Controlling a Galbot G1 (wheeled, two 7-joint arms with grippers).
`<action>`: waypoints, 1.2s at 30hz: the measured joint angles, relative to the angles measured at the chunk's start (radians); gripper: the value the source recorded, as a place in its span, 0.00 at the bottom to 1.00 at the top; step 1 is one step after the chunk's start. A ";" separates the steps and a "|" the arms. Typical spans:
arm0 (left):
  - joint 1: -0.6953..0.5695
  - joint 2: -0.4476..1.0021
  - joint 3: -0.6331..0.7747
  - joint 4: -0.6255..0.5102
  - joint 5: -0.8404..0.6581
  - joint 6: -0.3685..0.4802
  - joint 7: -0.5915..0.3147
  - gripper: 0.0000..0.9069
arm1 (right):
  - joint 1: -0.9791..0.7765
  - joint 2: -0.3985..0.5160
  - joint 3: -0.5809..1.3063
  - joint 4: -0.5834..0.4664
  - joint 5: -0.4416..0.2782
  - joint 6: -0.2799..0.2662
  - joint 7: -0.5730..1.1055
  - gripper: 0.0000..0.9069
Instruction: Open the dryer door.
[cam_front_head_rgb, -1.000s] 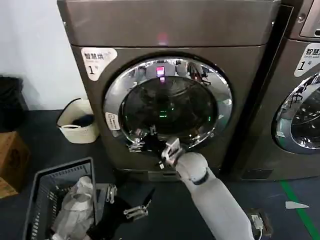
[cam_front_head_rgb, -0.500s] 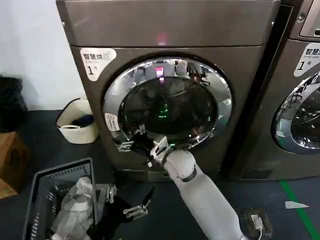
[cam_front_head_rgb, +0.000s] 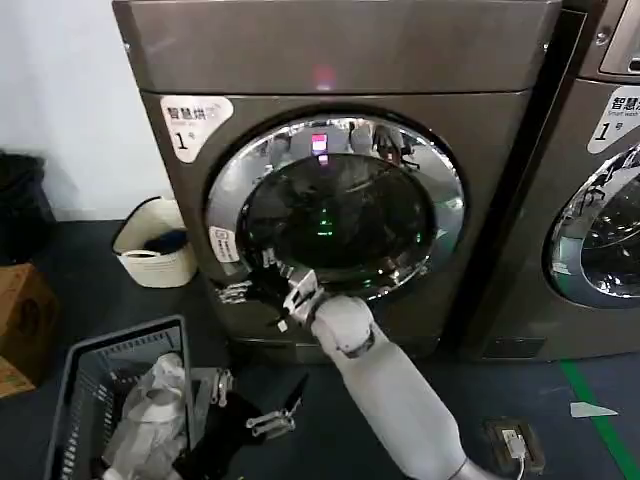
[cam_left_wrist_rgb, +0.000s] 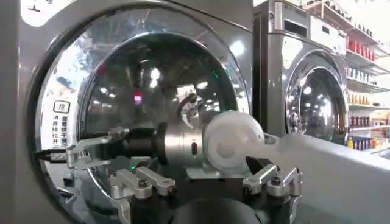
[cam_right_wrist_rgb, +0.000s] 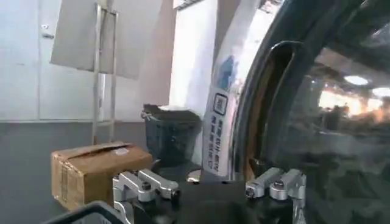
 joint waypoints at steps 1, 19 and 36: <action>0.000 0.001 -0.001 0.000 0.000 0.000 0.000 1.00 | 0.000 0.000 -0.002 -0.001 0.000 0.000 0.000 1.00; -0.001 0.000 -0.009 0.000 0.000 0.000 0.000 1.00 | -0.010 -0.006 -0.001 0.011 0.011 0.022 -0.106 1.00; 0.014 0.005 -0.067 0.009 -0.010 0.005 0.015 1.00 | -0.057 -0.058 0.031 0.080 0.058 0.066 -0.280 1.00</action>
